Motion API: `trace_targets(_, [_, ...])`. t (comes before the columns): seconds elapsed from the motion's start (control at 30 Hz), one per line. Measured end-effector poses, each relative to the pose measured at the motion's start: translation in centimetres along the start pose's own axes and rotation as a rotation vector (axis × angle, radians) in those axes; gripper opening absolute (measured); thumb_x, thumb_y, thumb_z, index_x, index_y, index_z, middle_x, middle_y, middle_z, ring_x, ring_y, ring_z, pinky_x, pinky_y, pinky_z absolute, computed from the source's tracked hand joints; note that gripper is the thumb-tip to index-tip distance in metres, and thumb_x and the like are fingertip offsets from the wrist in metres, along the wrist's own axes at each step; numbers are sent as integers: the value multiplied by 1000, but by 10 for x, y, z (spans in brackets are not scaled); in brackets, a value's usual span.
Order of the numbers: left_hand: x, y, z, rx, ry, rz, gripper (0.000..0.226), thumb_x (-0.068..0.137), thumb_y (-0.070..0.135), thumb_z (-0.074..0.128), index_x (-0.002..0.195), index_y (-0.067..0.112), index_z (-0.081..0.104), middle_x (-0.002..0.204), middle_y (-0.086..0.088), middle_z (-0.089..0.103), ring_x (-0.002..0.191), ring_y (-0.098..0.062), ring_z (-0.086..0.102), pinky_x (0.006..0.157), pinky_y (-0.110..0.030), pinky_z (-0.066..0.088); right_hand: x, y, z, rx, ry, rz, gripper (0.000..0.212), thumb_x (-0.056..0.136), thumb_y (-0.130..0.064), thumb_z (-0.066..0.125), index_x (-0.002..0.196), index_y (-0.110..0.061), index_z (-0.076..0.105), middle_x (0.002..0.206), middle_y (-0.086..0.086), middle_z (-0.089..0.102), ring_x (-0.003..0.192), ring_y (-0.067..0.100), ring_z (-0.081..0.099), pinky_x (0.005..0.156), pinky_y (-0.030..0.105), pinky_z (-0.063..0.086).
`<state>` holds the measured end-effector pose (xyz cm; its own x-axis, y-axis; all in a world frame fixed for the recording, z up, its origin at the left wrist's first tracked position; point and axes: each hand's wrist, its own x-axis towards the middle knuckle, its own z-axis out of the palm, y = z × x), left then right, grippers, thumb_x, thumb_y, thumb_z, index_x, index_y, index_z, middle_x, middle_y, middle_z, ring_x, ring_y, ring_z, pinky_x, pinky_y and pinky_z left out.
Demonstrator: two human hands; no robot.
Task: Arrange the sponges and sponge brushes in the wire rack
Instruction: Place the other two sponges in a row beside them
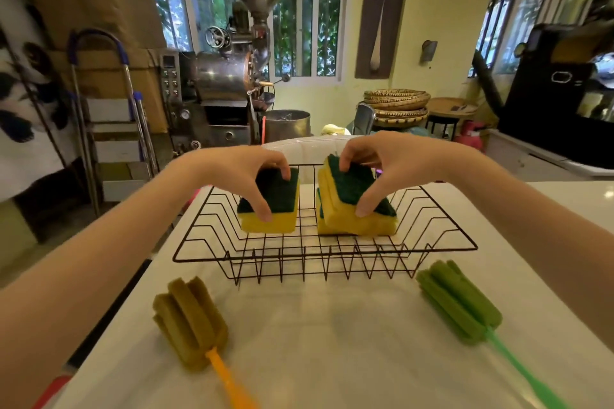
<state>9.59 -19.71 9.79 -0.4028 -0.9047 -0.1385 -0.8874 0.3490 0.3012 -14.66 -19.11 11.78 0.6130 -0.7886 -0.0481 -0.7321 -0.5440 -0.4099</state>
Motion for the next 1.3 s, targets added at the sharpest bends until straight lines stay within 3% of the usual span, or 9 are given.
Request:
trace_targets(0.1, [23, -18, 8, 48, 14, -40, 66, 61, 24, 80, 115, 31, 42, 116, 4, 42, 102, -18, 45, 76, -26, 45, 30, 2, 2, -29, 50, -23, 57, 61, -28, 81, 109, -28, 50, 119, -2, 49, 112, 20, 47, 94, 36, 47])
trace_targets(0.27, [48, -43, 24, 49, -3, -104, 71, 61, 20, 80, 120, 26, 40, 120, -4, 48, 101, -21, 48, 78, -31, 46, 75, 9, 19, 4, 119, -81, 62, 64, -22, 80, 116, -22, 46, 112, -4, 44, 103, 17, 44, 74, 18, 42])
trace_targets(0.43, [57, -56, 35, 48, -18, -159, 74, 64, 22, 79, 125, 20, 37, 123, -6, 48, 97, -18, 45, 78, -30, 43, 109, 21, 38, 33, 155, -94, 65, 64, -19, 80, 119, -18, 45, 121, 4, 46, 105, 17, 43, 82, 26, 43])
trace_targets(0.63, [59, -60, 42, 70, -59, -176, 76, 67, 17, 77, 128, 19, 32, 122, -7, 47, 96, -18, 44, 77, -29, 43, 131, 27, 56, 66, 51, -48, 64, 66, -17, 78, 120, -16, 45, 123, 5, 45, 103, 15, 41, 69, 11, 38])
trace_targets(0.9, [64, -61, 45, 73, -105, -199, 74, 68, 14, 76, 127, 18, 32, 123, -8, 46, 97, -19, 44, 77, -29, 44, 138, 29, 66, 23, -2, -24, 63, 64, -18, 79, 118, -17, 46, 111, -1, 43, 101, 17, 43, 72, 23, 43])
trace_targets(1.3, [65, -62, 43, 65, -124, -183, 72, 70, 12, 74, 129, 18, 33, 125, -7, 44, 98, -17, 42, 78, -28, 41, 143, 24, 75, -91, -74, 24, 66, 64, -20, 78, 120, -16, 44, 107, 1, 44, 94, 18, 45, 62, 18, 40])
